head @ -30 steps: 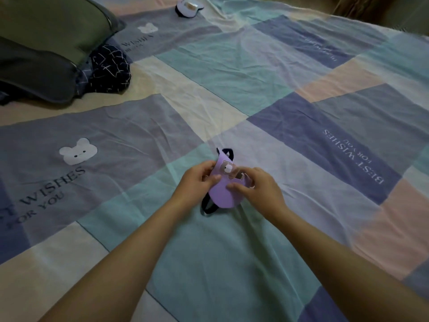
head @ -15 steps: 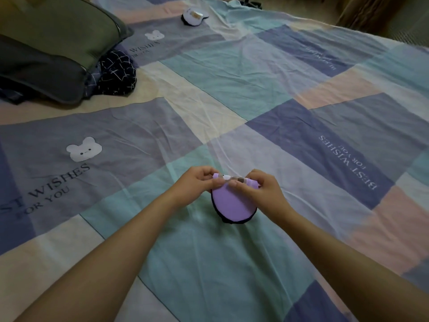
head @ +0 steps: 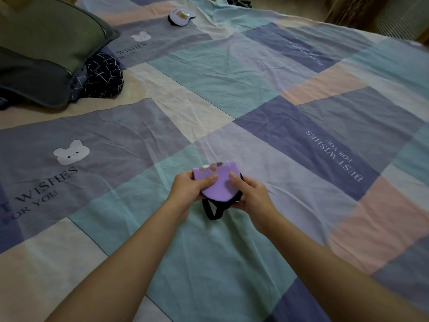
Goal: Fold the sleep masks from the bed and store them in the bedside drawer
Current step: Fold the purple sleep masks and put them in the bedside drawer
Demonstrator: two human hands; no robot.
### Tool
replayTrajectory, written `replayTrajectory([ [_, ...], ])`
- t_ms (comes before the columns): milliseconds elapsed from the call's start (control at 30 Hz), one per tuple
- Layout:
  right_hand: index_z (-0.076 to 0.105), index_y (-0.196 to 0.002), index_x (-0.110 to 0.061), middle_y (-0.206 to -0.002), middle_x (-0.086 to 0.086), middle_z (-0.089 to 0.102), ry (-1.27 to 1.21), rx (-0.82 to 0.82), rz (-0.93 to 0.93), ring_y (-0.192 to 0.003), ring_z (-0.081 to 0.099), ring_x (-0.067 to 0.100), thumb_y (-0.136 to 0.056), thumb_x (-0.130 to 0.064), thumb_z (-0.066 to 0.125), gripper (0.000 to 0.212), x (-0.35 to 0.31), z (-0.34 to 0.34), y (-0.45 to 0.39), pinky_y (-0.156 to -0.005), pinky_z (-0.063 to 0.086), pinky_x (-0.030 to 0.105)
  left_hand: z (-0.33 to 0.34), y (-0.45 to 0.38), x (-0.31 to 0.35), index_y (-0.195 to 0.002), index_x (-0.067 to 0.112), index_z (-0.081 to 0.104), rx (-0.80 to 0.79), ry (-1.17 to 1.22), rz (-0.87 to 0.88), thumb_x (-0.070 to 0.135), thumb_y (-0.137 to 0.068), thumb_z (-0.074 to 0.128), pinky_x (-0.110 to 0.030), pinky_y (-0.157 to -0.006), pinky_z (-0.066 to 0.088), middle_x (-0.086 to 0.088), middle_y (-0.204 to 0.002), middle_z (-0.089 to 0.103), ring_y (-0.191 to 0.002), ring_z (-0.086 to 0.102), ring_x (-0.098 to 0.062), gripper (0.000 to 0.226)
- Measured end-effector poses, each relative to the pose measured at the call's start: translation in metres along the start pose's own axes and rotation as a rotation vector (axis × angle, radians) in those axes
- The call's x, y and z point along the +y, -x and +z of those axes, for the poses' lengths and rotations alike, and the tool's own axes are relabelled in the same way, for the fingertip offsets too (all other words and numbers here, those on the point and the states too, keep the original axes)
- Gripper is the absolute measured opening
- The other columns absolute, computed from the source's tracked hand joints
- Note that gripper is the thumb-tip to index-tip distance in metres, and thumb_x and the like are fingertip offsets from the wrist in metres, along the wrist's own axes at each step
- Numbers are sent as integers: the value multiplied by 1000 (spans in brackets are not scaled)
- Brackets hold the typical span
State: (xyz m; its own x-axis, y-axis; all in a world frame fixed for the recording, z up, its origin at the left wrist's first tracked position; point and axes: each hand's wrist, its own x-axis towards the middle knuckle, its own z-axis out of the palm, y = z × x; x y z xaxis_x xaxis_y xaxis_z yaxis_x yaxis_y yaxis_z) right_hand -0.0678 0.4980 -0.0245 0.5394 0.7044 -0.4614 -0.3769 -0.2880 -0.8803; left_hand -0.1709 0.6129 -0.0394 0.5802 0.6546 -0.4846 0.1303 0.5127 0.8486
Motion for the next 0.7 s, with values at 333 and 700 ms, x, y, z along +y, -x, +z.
replayTrajectory([
  [333, 65, -72, -8, -60, 4, 62, -15, -41, -11, -51, 57, 15, -83, -19, 69, 16, 0, 1, 12, -49, 44, 21, -3, -6, 25, -105, 11, 59, 497, 375, 203, 16, -86, 66, -28, -57, 59, -5, -101, 65, -89, 65, -17, 20],
  [700, 70, -92, -3, -91, 13, 71, -980, -281, 29, -99, 66, 26, -85, -32, 46, 38, -39, -13, 30, -103, 41, 37, -13, -10, -14, -95, 9, 57, 608, 227, 161, 14, -81, 71, -32, -59, 60, -10, -97, 63, -86, 63, -24, 20],
])
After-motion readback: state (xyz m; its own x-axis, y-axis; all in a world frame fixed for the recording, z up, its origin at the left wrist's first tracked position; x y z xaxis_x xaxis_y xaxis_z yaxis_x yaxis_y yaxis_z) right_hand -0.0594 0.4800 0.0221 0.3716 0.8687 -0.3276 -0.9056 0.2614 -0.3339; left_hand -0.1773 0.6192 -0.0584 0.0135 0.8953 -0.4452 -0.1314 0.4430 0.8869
